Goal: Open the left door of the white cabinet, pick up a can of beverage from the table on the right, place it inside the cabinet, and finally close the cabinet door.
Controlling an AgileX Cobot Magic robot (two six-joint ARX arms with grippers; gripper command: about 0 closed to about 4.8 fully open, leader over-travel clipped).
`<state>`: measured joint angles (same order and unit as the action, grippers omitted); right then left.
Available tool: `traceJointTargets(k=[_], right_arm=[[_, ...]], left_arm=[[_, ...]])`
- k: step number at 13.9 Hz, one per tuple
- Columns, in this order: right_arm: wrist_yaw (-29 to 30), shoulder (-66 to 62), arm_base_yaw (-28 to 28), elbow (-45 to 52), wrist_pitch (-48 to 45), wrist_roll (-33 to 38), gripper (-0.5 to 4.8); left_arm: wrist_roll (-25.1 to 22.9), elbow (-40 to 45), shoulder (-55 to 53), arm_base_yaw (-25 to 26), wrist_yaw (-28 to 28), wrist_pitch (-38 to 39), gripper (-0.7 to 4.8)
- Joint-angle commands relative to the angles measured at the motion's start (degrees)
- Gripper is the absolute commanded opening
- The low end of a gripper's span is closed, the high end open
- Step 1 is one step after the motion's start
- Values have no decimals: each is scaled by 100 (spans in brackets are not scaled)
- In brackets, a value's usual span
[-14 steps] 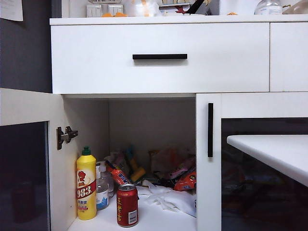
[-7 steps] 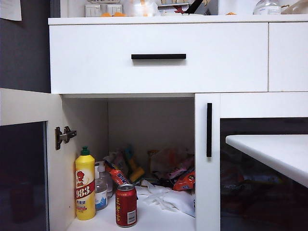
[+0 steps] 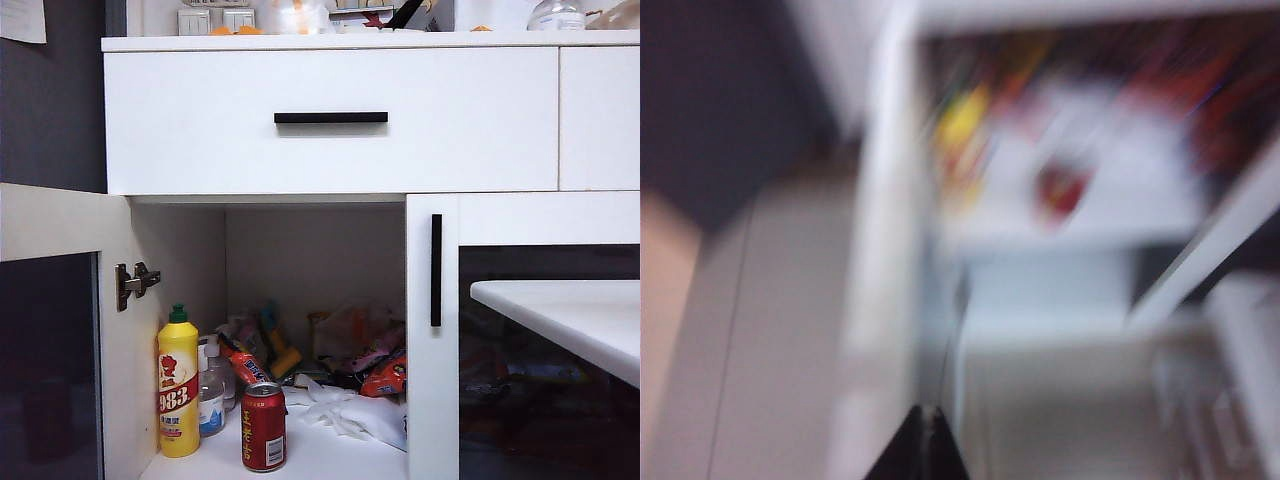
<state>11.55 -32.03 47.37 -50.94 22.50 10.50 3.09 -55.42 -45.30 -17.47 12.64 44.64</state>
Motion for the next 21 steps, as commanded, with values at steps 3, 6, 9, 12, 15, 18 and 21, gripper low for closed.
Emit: traceJointTargets(k=[3, 6, 9, 12, 15, 18, 21], right_arm=[[1088, -1499, 7, -369, -861, 24, -7], [1458, -2094, 11, -393, -1364, 46, -7], [1543, -2214, -11, -428, -1397, 42, -7], [1698, -2212, -11, -442, -1401, 44, -7], [1818, -2210, 4, -442, -1397, 44, -7], [1818, -2199, 4, -442, -1375, 46, -7], [1770, -2011, 0, -444, -1403, 22, -7]], left_arm=[[-396, -9, -629, 2295, -1589, 306, -6], [-461, -7, -1099, 2535, -2538, 186, -6], [-306, 2, -1659, 2540, -2557, 450, -6], [-197, 7, -1930, 2538, -2590, 446, -6], [42, 7, -1926, 2540, -1915, 404, -6], [186, 7, -1932, 2540, -2308, 243, -6], [184, 7, -1947, 2529, -2973, 260, -6]])
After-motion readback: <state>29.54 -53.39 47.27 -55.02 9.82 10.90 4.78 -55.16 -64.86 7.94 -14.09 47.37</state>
